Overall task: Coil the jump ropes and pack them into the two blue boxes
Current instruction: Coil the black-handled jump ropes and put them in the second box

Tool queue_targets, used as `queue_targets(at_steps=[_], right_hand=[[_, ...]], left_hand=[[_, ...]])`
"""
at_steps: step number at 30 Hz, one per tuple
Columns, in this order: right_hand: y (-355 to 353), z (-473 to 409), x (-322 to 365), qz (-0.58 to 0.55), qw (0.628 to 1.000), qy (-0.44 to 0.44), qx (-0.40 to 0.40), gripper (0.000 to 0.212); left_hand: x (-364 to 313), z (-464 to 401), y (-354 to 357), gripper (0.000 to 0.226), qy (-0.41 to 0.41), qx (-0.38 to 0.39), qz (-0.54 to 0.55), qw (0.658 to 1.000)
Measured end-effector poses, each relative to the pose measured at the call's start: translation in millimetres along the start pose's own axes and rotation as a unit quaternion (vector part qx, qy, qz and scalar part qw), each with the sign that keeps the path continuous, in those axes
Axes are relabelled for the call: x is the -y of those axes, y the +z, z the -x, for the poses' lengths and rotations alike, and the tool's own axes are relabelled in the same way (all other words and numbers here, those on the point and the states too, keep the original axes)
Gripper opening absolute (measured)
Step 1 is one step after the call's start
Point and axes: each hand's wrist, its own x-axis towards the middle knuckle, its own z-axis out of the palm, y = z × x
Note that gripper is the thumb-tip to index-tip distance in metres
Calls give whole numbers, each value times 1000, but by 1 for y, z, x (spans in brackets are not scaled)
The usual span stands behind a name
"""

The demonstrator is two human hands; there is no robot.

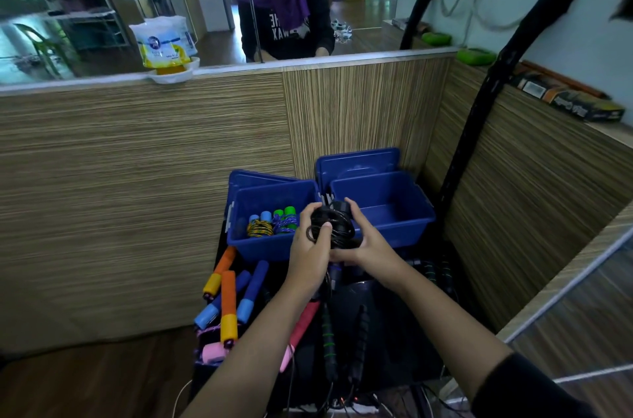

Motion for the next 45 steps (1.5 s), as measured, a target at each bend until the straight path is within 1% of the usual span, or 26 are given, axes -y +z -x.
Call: queue_targets(at_steps=[1,2,5,9,12,14,16,17,18,19,20,22,24,27,29,32,34,36,37,39,41,43,45], right_hand=[[1,1,3,-9,1000,-5,6,79],[1,0,2,-5,1000,-10,7,77],[7,-1,1,15,1000,-8,-4,87],[19,4,-15,55,998,-12,2,101],[15,3,-17,85,996,1,4,105],[8,-2,-15,93,995,23,28,107],[2,-3,-4,102,993,43,48,98],[0,-2,2,138,989,43,38,89],[-3,-3,9,207,978,23,14,78],[-6,-3,13,276,961,-19,-13,67],[-9,-4,18,314,947,-66,-30,58],[-13,-5,26,312,942,-121,-9,48],[-14,-6,28,296,944,-140,48,44],[-12,-6,25,318,929,-154,115,48],[-8,-7,20,315,928,-156,125,46],[-4,-9,16,285,937,-170,104,43],[-2,-9,14,242,954,-152,95,43],[-3,-10,12,216,963,-123,102,41],[-4,-10,11,204,967,-109,107,36],[-8,-12,9,169,977,-83,98,21],[-12,-15,9,163,983,-68,58,12],[-15,-17,10,174,983,-53,25,4],[-16,-20,12,196,980,-24,3,5]], left_hand=[[0,0,0,30,-4,-11,4,1000],[0,0,0,28,-9,-22,7,1000],[1,-2,-1,23,-17,-43,-18,999],[8,-2,-7,21,-15,-44,-55,997],[11,-2,-8,25,-25,-29,-52,998],[11,-2,-9,27,-30,-26,-47,998],[11,-2,-15,25,0,-14,-70,997],[12,-1,-19,25,20,-3,-88,996],[14,-1,-22,26,40,12,-112,993],[15,1,-25,27,55,30,-137,989],[18,2,-26,29,60,47,-161,984],[22,5,-28,28,58,74,-186,978],[23,9,-27,30,53,95,-200,974],[25,11,-25,32,43,108,-194,974],[26,11,-25,40,16,110,-187,976],[25,12,-26,47,-11,118,-168,979],[20,15,-25,53,-8,137,-154,979],[20,17,-25,61,-18,135,-148,980],[21,17,-26,65,-15,135,-143,980],[25,17,-27,65,26,156,-158,975],[24,19,-28,62,66,183,-229,954],[23,23,-28,68,99,195,-314,924],[25,27,-26,73,127,188,-375,899]])
